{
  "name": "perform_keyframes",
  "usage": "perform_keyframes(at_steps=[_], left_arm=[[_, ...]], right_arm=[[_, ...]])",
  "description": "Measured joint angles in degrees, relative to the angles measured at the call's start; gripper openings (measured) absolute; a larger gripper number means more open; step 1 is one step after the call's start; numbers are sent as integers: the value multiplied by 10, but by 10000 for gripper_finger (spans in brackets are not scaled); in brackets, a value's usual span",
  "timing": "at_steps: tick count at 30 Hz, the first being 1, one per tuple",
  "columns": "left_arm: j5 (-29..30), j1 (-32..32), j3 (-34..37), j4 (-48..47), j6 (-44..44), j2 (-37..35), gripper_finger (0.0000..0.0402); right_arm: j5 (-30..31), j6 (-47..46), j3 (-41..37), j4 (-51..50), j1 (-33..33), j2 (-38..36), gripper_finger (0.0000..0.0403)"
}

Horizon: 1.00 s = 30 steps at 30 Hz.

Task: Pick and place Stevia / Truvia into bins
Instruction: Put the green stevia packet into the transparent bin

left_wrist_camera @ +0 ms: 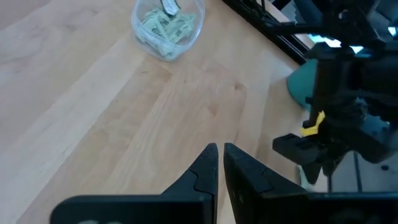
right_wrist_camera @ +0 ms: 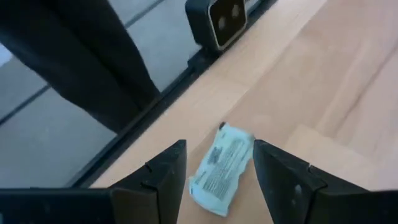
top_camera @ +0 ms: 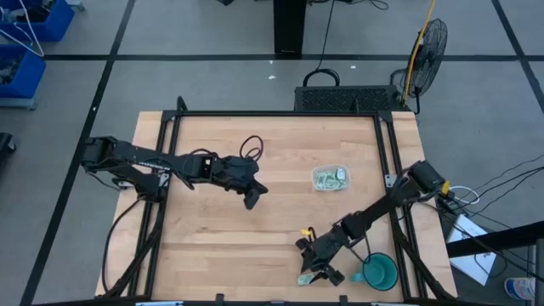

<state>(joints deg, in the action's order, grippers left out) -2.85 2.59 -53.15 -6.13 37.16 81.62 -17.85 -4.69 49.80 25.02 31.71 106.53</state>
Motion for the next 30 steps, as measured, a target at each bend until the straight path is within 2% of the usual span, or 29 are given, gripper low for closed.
perform_keyframes(at_steps=[4,12,22,26,30], left_arm=[[0,8,0,0,-26,0,31],[0,19,0,-1,-38,0,31],[0,28,0,-2,-50,0,31],[0,28,0,-2,-54,0,31],[0,28,0,-2,-54,0,31]], right_arm=[[44,-22,0,-14,6,22,181],[72,-49,1,-8,11,44,181],[134,-28,1,-29,65,45,181],[137,-31,1,-40,66,45,179],[137,-13,1,-38,65,45,158]])
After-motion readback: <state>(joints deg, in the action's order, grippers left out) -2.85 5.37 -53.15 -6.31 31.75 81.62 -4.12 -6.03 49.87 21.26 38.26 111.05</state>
